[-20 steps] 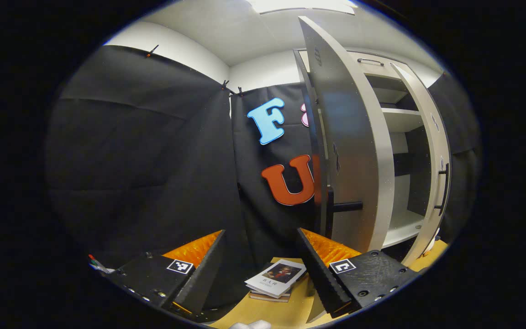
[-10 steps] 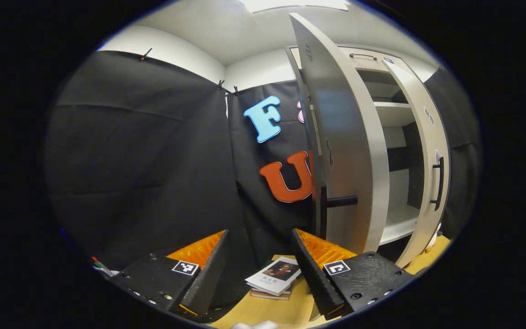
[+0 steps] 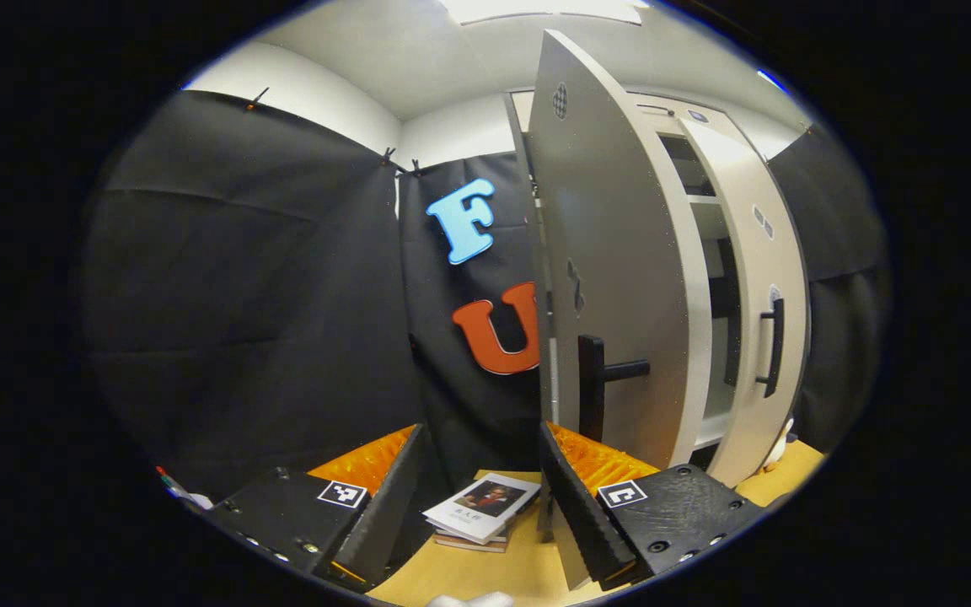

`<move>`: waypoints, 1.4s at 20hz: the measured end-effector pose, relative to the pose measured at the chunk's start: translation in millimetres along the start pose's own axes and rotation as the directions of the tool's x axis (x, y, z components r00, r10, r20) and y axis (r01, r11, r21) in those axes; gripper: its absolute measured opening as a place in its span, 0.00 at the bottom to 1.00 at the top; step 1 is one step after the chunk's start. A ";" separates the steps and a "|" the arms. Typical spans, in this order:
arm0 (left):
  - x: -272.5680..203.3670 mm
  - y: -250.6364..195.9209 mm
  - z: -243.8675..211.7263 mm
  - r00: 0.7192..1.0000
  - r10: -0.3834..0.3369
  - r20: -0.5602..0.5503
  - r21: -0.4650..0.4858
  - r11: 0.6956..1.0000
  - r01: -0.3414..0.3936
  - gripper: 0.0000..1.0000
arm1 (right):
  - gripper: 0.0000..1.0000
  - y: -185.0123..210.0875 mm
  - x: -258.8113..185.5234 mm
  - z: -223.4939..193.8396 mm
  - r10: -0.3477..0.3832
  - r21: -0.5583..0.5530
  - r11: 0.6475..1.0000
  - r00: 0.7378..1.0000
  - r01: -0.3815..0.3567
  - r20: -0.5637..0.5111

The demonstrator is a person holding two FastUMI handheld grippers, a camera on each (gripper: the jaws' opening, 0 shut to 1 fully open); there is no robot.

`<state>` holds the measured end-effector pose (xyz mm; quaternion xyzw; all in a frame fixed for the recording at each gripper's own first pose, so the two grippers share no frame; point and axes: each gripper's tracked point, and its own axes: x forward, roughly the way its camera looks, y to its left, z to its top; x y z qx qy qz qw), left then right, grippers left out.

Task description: Grasp the bottle in the cabinet with the left hand and place it on the coaster, then close the right door with the right hand and the left door with the left hand.

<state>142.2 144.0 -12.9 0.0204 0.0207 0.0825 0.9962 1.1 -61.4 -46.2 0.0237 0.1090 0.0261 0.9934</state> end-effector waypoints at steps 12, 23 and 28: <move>11.1 -97.6 1.6 0.989 -0.149 -0.013 -0.024 0.989 0.148 0.96 | 0.82 -12.0 -17.9 10.8 -0.064 0.008 0.998 0.997 0.064 0.041; -60.4 -134.8 31.0 0.969 -0.242 0.054 -0.002 0.970 0.243 0.95 | 0.82 -0.4 -29.5 27.9 -0.070 0.003 0.998 0.993 0.070 0.092; -100.5 -130.7 25.2 0.971 -0.236 0.037 -0.020 0.971 0.237 0.95 | 0.82 13.7 -32.4 30.8 -0.055 -0.007 0.998 0.991 0.057 0.120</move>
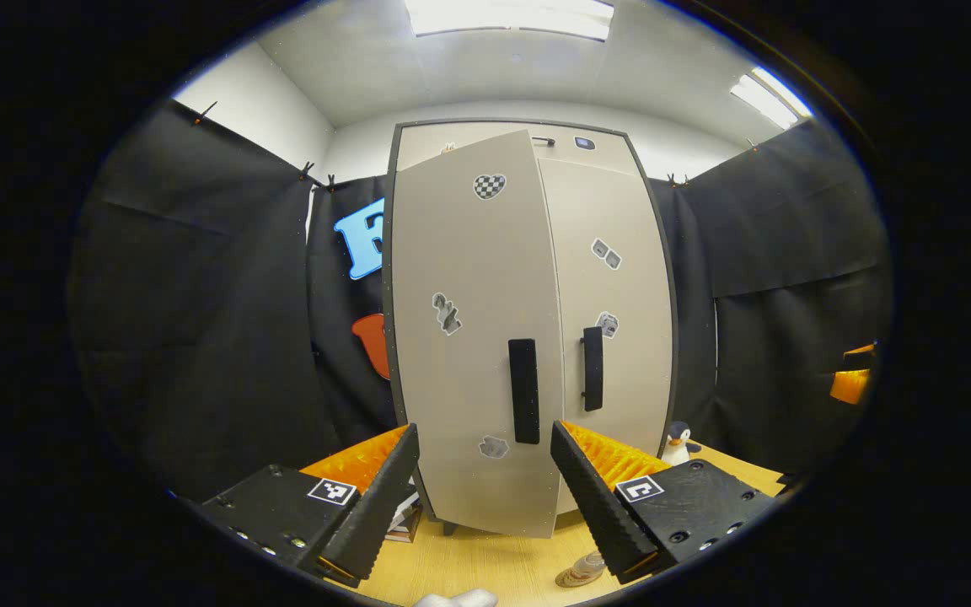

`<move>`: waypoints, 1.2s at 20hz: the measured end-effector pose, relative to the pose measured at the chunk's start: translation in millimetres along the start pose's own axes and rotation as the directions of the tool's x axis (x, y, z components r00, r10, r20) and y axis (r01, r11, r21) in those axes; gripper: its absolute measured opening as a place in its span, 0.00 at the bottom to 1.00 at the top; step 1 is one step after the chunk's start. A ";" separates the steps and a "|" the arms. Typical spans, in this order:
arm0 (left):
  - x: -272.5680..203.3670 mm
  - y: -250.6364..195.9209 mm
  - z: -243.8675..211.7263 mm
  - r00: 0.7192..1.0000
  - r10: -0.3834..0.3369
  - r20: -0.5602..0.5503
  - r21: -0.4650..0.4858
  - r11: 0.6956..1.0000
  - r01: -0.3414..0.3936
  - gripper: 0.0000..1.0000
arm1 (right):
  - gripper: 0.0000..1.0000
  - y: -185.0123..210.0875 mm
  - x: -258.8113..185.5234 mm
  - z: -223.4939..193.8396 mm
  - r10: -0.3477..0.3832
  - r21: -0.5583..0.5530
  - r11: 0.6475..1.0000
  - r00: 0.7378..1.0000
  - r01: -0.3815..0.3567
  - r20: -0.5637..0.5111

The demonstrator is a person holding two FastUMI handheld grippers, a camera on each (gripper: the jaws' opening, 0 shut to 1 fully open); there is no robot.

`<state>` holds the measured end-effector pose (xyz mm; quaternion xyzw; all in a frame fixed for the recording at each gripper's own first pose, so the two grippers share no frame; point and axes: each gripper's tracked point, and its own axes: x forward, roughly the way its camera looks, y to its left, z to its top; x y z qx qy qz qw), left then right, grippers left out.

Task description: Grasp the bottle in the cabinet with the left hand and place it on the coaster, then close the right door with the right hand and the left door with the left hand.

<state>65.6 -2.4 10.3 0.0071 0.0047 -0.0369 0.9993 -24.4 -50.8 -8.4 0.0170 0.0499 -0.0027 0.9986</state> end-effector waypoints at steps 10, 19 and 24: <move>-61.7 -17.5 -34.3 1.000 0.022 -0.022 -0.004 1.000 -0.022 0.96 | 0.82 12.1 1.8 -15.1 0.023 -0.010 1.000 1.000 -0.023 -0.006; -67.0 -23.4 -36.3 0.999 0.018 -0.033 -0.008 1.000 -0.018 0.96 | 0.82 20.2 3.4 -16.2 0.042 -0.008 0.999 0.999 -0.042 -0.010; -65.8 -23.1 -34.8 0.999 0.023 -0.031 -0.010 1.000 -0.023 0.96 | 0.82 23.5 1.9 -16.3 0.053 -0.017 0.998 0.999 -0.053 -0.008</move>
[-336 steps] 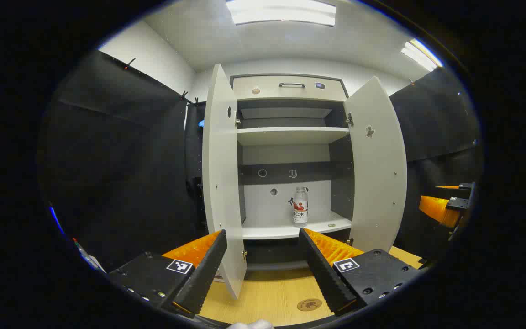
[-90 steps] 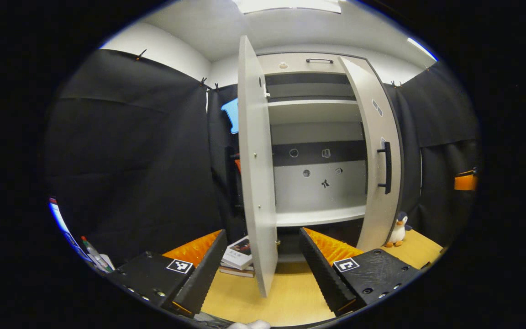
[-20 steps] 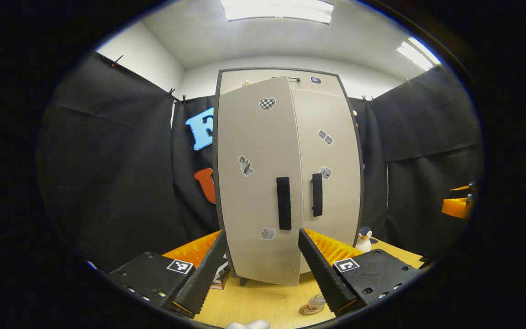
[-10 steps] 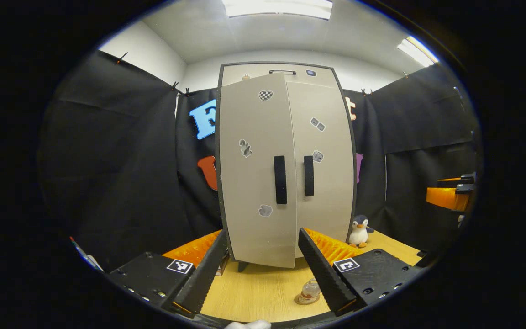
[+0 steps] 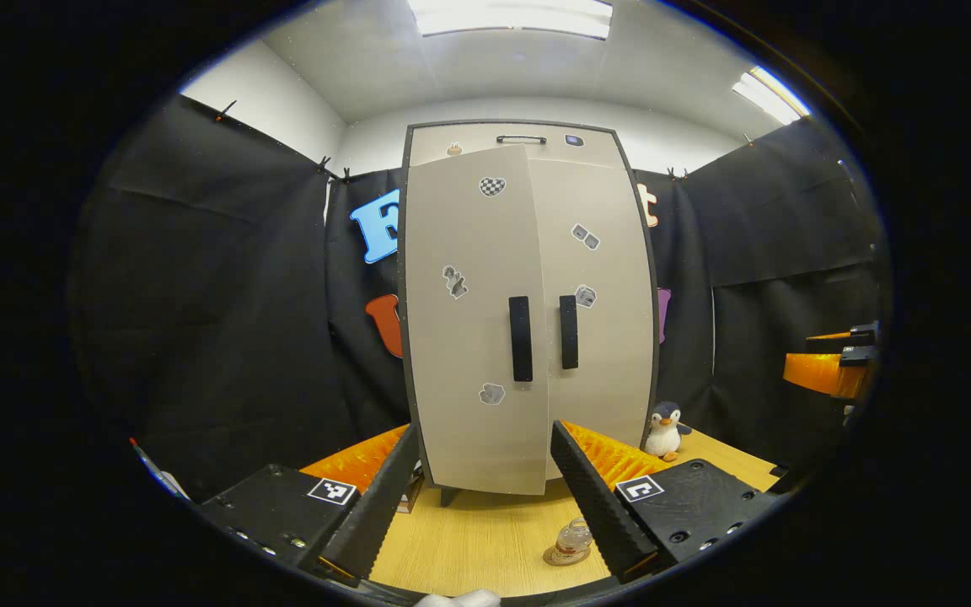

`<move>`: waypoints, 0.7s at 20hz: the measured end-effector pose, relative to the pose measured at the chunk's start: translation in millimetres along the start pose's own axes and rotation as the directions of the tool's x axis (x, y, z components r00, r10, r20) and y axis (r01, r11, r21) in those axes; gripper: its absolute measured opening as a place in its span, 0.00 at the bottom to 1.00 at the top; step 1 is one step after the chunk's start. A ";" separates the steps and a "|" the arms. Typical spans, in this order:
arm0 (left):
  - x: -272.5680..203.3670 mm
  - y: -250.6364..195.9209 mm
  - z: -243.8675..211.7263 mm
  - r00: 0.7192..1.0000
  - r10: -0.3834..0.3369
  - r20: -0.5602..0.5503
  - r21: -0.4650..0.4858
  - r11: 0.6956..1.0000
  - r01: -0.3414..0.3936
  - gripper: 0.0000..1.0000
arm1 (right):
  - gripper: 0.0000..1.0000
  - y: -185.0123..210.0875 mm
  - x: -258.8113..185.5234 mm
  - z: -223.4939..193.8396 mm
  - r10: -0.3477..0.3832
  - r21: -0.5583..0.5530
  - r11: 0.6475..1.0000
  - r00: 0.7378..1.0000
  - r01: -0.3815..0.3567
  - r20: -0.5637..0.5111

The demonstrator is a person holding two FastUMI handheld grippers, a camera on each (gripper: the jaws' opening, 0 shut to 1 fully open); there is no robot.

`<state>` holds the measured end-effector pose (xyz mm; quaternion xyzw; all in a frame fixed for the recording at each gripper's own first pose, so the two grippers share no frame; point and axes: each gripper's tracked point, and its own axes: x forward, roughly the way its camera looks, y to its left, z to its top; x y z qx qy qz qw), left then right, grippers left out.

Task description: Grasp the bottle in the cabinet with the left hand and place it on the coaster, then close the right door with the right hand and the left door with the left hand.

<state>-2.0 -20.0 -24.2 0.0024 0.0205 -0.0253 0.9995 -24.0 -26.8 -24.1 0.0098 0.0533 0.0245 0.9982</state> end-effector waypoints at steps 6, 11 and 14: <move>-1.2 0.4 3.7 1.000 0.006 0.005 0.010 1.000 -0.006 0.95 | 0.82 1.4 -0.3 -2.0 0.010 0.002 1.000 1.000 -0.010 -0.010; -3.0 1.4 3.3 1.000 0.010 0.002 0.007 1.000 -0.010 0.96 | 0.82 1.6 -0.8 -1.7 0.012 0.002 1.000 1.000 -0.011 -0.009; -4.4 2.7 1.4 1.000 0.012 -0.007 0.007 1.000 -0.012 0.96 | 0.82 2.1 -2.1 -0.1 0.014 -0.002 1.000 1.000 -0.014 -0.007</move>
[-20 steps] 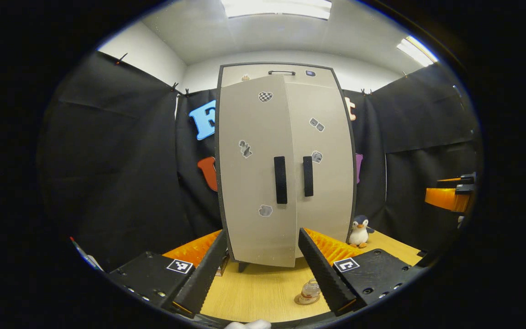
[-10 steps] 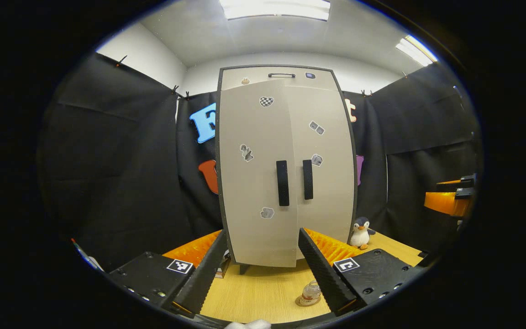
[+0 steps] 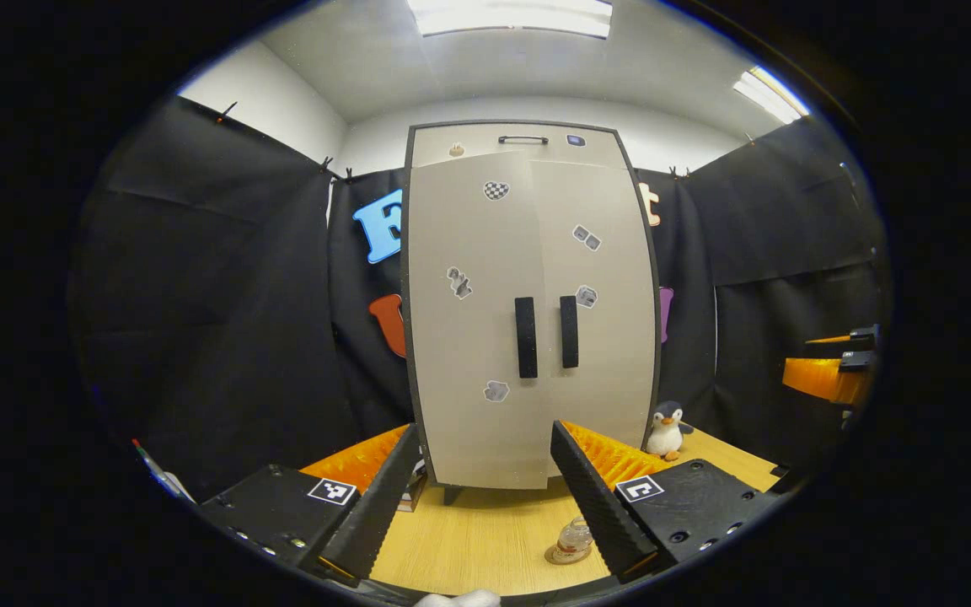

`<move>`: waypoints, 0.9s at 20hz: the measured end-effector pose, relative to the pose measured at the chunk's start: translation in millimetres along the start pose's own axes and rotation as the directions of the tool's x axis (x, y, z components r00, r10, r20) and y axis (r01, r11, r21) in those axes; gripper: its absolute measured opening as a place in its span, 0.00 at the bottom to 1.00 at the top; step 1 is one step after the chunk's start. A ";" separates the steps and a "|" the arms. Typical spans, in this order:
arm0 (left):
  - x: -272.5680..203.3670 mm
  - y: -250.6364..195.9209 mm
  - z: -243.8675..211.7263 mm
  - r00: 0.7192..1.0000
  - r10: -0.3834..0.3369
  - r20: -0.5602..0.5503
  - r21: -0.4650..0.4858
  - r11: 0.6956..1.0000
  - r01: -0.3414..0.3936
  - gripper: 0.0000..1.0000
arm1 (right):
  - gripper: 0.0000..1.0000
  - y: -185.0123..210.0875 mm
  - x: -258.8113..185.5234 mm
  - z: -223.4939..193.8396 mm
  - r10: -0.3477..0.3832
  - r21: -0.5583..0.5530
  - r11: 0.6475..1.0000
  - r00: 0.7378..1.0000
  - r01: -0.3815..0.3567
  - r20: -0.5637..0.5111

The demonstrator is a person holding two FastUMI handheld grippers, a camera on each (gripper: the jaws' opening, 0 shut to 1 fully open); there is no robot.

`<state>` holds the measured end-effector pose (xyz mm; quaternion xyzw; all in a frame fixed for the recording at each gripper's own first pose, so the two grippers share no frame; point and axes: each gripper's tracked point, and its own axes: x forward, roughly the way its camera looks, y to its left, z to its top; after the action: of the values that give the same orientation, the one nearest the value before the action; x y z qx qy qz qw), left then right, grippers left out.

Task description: Grasp the bottle in the cabinet with the left hand and place it on the coaster, then close the right door with the right hand and the left door with the left hand.

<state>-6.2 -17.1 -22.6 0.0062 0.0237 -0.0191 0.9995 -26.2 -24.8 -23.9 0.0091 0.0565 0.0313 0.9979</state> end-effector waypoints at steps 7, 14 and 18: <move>-0.3 -0.4 5.1 1.000 -0.001 0.007 0.010 1.000 0.001 0.95 | 0.82 1.4 -1.3 -0.2 0.008 0.001 1.000 1.000 -0.008 -0.004; -2.5 0.2 5.8 1.000 0.004 0.007 0.006 1.000 -0.004 0.96 | 0.82 0.9 -2.3 1.6 0.010 0.001 1.000 1.000 -0.010 0.001; -3.1 0.8 3.8 1.000 0.008 0.004 0.010 1.000 -0.008 0.96 | 0.82 4.2 -2.4 0.6 0.016 0.002 1.000 1.000 -0.016 0.001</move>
<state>-9.0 -16.3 -18.7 0.0114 0.0218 -0.0152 0.9996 -28.8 -20.8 -22.9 0.0106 0.0562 0.0393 0.9976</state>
